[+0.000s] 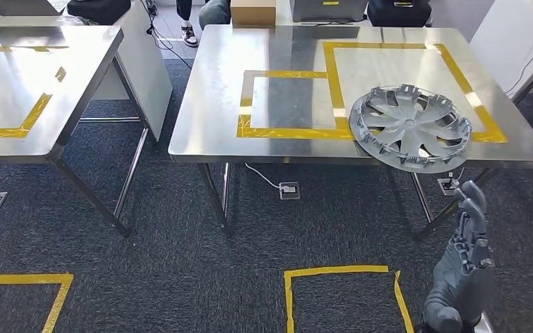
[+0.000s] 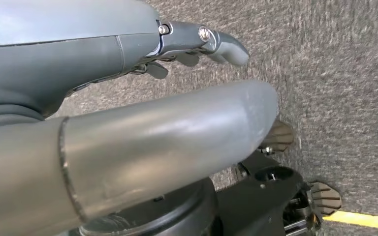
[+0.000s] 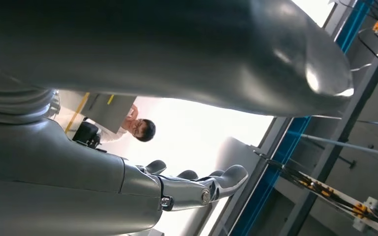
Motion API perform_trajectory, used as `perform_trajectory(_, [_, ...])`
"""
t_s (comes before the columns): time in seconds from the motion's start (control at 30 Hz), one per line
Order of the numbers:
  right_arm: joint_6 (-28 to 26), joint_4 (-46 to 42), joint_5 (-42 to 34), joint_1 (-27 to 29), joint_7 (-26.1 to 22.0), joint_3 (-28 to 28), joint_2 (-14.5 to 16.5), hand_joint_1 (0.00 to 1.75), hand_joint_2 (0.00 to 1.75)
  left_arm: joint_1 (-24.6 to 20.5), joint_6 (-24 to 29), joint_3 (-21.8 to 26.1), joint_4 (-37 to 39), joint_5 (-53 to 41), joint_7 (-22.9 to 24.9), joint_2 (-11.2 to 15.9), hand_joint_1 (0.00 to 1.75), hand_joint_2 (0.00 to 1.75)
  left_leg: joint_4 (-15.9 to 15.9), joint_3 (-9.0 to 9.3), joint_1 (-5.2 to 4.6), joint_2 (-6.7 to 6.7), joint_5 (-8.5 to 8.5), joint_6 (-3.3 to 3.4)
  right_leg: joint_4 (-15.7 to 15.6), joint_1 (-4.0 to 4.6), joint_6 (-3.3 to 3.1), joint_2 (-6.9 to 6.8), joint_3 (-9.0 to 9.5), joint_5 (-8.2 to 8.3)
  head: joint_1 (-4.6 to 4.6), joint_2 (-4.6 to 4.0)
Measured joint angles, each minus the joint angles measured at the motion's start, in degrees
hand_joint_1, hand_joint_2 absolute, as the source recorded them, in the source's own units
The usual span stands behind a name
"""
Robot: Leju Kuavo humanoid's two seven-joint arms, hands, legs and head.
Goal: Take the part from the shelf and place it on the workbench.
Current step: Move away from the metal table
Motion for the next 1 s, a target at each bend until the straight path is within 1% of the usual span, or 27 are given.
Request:
perform_trajectory(0.07, [-1.0, -0.2, -0.1, 0.1, 0.0, 0.2, 0.0, 0.00, 0.00, 0.1, 0.0, 0.0, 0.0, -0.1, -0.2, 0.0, 0.00, 0.00, -0.4, -0.67, -0.15, 0.10, 0.72, 0.93, 0.0, -0.24, 0.77, 0.05, -0.18, 0.54, -0.07, 0.00])
perform_trajectory(0.1, [-1.8, -0.2, -0.1, 0.0, 0.0, 0.4, -0.1, 0.00, 0.00, 0.1, 0.1, 0.0, 0.0, -0.2, -0.3, 0.1, 0.00, 0.00, -0.4, -1.15, -0.14, 0.24, 1.27, 1.48, 0.5, -0.33, 1.08, 0.12, -0.58, -0.27, -0.06, 0.00])
perform_trajectory(0.13, [-2.4, -0.2, -0.3, -0.2, 0.0, 0.5, -0.3, 0.00, 0.00, 0.1, 0.1, 0.0, 0.0, -0.4, -0.3, 0.1, 0.00, 0.00, -0.6, -1.75, -0.07, 0.40, 1.91, 1.99, 2.1, -0.39, 1.30, 0.18, -1.24, -2.16, -0.01, 0.00])
perform_trajectory(0.17, [-2.9, -0.1, -0.6, -0.6, 0.0, 0.7, -0.5, 0.00, 0.00, 0.1, 0.1, 0.0, 0.0, -0.5, -0.3, 0.2, 0.00, 0.00, -0.6, -2.44, -0.02, 0.55, 2.52, 2.33, 4.4, -0.46, 1.41, 0.24, -2.04, -4.75, 0.05, 0.00])
perform_trajectory(0.23, [-3.3, 0.1, -1.3, -1.3, 0.0, 0.7, -1.0, 0.00, 0.00, 0.0, 0.2, 0.0, 0.0, -1.0, -0.3, 0.4, 0.00, 0.00, -0.5, -4.15, -0.14, 0.70, 3.77, 2.64, 11.3, -0.45, 1.57, 0.29, -3.78, -10.01, 0.19, 0.00])
perform_trajectory(0.27, [-3.4, 0.2, -1.7, -1.5, 0.0, 0.8, -1.3, 0.00, 0.00, 0.0, 0.2, 0.0, 0.0, -1.2, -0.3, 0.5, 0.00, 0.00, -0.3, -5.08, -0.19, 0.75, 4.42, 2.64, 14.2, -0.44, 1.64, 0.32, -4.13, -11.01, 0.22, 0.00])
perform_trajectory(0.3, [-3.6, 0.2, -2.1, -1.7, 0.0, 0.8, -1.6, 0.00, 0.00, 0.0, 0.2, 0.0, 0.0, -1.3, -0.3, 0.6, 0.00, 0.00, 0.0, -6.12, -0.22, 0.78, 5.08, 2.59, 16.0, -0.45, 1.68, 0.33, -3.88, -10.88, 0.22, 0.00])
perform_trajectory(0.33, [-3.7, 0.3, -2.3, -1.7, 0.0, 0.8, -1.7, 0.00, 0.00, -0.1, 0.2, 0.0, 0.0, -1.4, -0.3, 0.7, 0.00, 0.00, 0.3, -7.17, -0.19, 0.79, 5.65, 2.46, 15.6, -0.47, 1.70, 0.33, -2.63, -9.45, 0.22, 0.00])
perform_trajectory(0.37, [-3.9, 0.3, -2.5, -1.8, 0.0, 0.8, -1.9, 0.00, 0.00, -0.1, 0.2, 0.0, 0.0, -1.5, -0.3, 0.8, 0.00, 0.00, 0.8, -8.20, -0.12, 0.78, 6.14, 2.25, 13.4, -0.53, 1.75, 0.33, -0.38, -7.61, 0.22, 0.00])
perform_trajectory(0.4, [-4.1, 0.3, -2.7, -1.9, 0.0, 0.8, -2.0, 0.00, 0.00, -0.1, 0.2, 0.0, 0.0, -1.5, -0.3, 0.9, 0.00, 0.00, 1.3, -9.10, -0.07, 0.76, 6.55, 1.96, 9.7, -0.59, 1.84, 0.34, 2.33, -6.81, 0.26, 0.00])
perform_trajectory(0.43, [-4.2, 0.3, -2.7, -2.0, 0.0, 0.8, -2.1, 0.00, 0.00, -0.1, 0.2, 0.0, -0.1, -1.6, -0.4, 1.1, 0.00, 0.00, 1.8, -9.84, -0.11, 0.72, 6.90, 1.63, 5.7, -0.54, 1.79, 0.40, 5.09, -6.84, 0.33, 0.00])
perform_trajectory(0.47, [-4.3, 0.3, -2.8, -2.1, 0.0, 0.8, -2.2, 0.00, 0.00, -0.1, 0.2, 0.0, -0.1, -1.7, -0.5, 1.2, 0.00, 0.00, 2.1, -10.29, -0.21, 0.69, 7.25, 1.25, 2.7, -0.46, 1.57, 0.47, 6.97, -7.50, 0.33, 0.00])
perform_trajectory(0.5, [-4.6, 0.3, -2.9, -2.2, 0.0, 0.9, -2.3, 0.00, 0.00, -0.2, 0.2, -0.1, -0.1, -1.7, -0.7, 1.4, 0.00, 0.00, 2.3, -10.51, -0.34, 0.66, 7.65, 0.90, 1.0, -0.37, 1.20, 0.54, 7.85, -8.40, 0.28, 0.00])
perform_trajectory(0.57, [-5.1, 0.3, -3.1, -2.2, 0.0, 1.2, -2.4, 0.00, 0.00, -0.1, 0.3, -0.1, -0.2, -1.8, -1.1, 1.7, 0.00, 0.00, 2.1, -10.69, -0.37, 0.65, 8.56, 0.20, 0.5, -0.22, 0.02, 0.54, 7.54, -8.17, 0.10, 0.00])
perform_trajectory(0.6, [-5.3, 0.4, -3.3, -2.4, 0.0, 1.5, -2.5, 0.00, 0.00, -0.1, 0.3, -0.1, -0.2, -1.8, -1.2, 1.8, 0.00, 0.00, 2.3, -10.95, -0.25, 0.62, 8.42, -0.13, 0.5, -0.24, -0.56, 0.44, 7.00, -7.68, 0.06, 0.00])
perform_trajectory(0.63, [-5.3, 0.5, -3.6, -2.6, 0.0, 1.8, -2.6, 0.00, 0.00, -0.1, 0.4, -0.1, -0.2, -1.8, -1.2, 1.9, 0.00, 0.00, 3.1, -11.42, -0.13, 0.56, 7.27, -0.46, 0.4, -0.24, -1.12, 0.34, 6.37, -7.09, 0.02, 0.00])
perform_trajectory(0.67, [-5.3, 0.6, -4.1, -2.9, 0.0, 2.0, -2.7, 0.00, 0.00, 0.0, 0.4, -0.1, -0.2, -1.9, -1.2, 2.0, 0.00, 0.00, 5.0, -12.14, -0.04, 0.49, 5.07, -0.75, 0.4, -0.29, -1.57, 0.25, 5.61, -6.45, -0.07, 0.00])
perform_trajectory(0.7, [-5.4, 0.8, -4.8, -3.3, 0.0, 2.2, -3.0, 0.00, 0.00, -0.1, 0.4, -0.1, -0.2, -1.9, -1.2, 2.0, 0.00, 0.00, 8.0, -13.03, 0.00, 0.43, 2.10, -0.99, 0.4, -0.25, -1.83, 0.22, 4.88, -5.82, -0.19, 0.00])
perform_trajectory(0.73, [-5.5, 1.0, -5.5, -3.6, 0.0, 2.3, -3.4, 0.00, 0.00, -0.1, 0.5, -0.1, -0.2, -1.9, -1.1, 2.0, 0.00, 0.00, 11.6, -13.89, 0.00, 0.39, -0.70, -1.15, 0.4, -0.20, -1.97, 0.21, 4.12, -5.19, -0.28, 0.00])
perform_trajectory(0.77, [-5.7, 1.3, -6.1, -4.0, 0.0, 2.4, -3.8, 0.00, 0.00, -0.2, 0.5, -0.1, -0.1, -2.0, -1.0, 2.0, 0.00, 0.00, 15.1, -14.44, 0.01, 0.38, -2.49, -1.23, 0.5, -0.10, -2.00, 0.20, 3.34, -4.56, -0.37, 0.00])
perform_trajectory(0.8, [-5.9, 1.6, -6.5, -4.3, 0.0, 2.5, -4.1, 0.00, 0.00, -0.2, 0.5, -0.1, -0.1, -2.1, -0.8, 2.0, 0.00, 0.00, 17.4, -14.36, 0.01, 0.38, -2.93, -1.18, 0.5, 0.03, -2.00, 0.17, 2.57, -3.94, -0.40, 0.00])
perform_trajectory(0.83, [-6.2, 1.8, -6.7, -4.5, 0.0, 2.5, -4.4, 0.00, 0.00, -0.2, 0.5, -0.1, -0.1, -2.2, -0.7, 2.0, 0.00, 0.00, 17.9, -13.43, -0.02, 0.36, -2.18, -1.00, 0.5, 0.17, -1.98, 0.15, 1.82, -3.36, -0.43, 0.00])
perform_trajectory(0.87, [-6.4, 2.0, -6.8, -4.7, 0.0, 2.5, -4.6, 0.00, 0.00, -0.3, 0.5, -0.1, -0.1, -2.2, -0.5, 2.0, 0.00, 0.00, 16.2, -11.47, -0.11, 0.34, -0.74, -0.62, 0.5, 0.35, -1.95, 0.14, 1.17, -2.79, -0.48, 0.00])
perform_trajectory(0.9, [-6.6, 2.1, -6.7, -4.8, 0.0, 2.5, -4.8, 0.00, 0.00, -0.3, 0.5, -0.1, -0.1, -2.3, -0.4, 2.1, 0.00, 0.00, 12.6, -8.48, -0.31, 0.29, 0.57, -0.01, 0.5, 0.46, -1.91, 0.13, 0.66, -2.25, -0.52, 0.00])
perform_trajectory(0.93, [-6.8, 2.2, -6.6, -4.9, 0.0, 2.5, -5.0, 0.00, 0.00, -0.4, 0.6, -0.2, -0.2, -2.3, -0.2, 2.1, 0.00, 0.00, 7.9, -5.13, -0.57, 0.32, 0.96, 0.70, 0.6, 0.62, -1.78, 0.12, 0.25, -1.76, -0.51, 0.00])
perform_trajectory(0.97, [-7.0, 2.2, -6.5, -4.9, 0.0, 2.5, -5.1, 0.00, 0.00, -0.6, 0.6, -0.2, -0.2, -2.3, -0.2, 2.2, 0.00, 0.00, 3.9, -2.37, -0.84, 0.35, 0.94, 1.14, 0.5, 0.64, -1.55, 0.06, 0.04, -1.27, -0.47, 0.00])
perform_trajectory(1.0, [-7.2, 2.2, -6.3, -4.9, 0.0, 2.5, -5.2, 0.00, 0.00, -0.7, 0.6, -0.2, -0.2, -2.3, -0.2, 2.3, 0.00, 0.00, 1.1, -0.66, -1.13, 0.36, 0.65, 1.49, 0.4, 0.55, -1.26, -0.04, -0.03, -0.83, -0.39, 0.00])
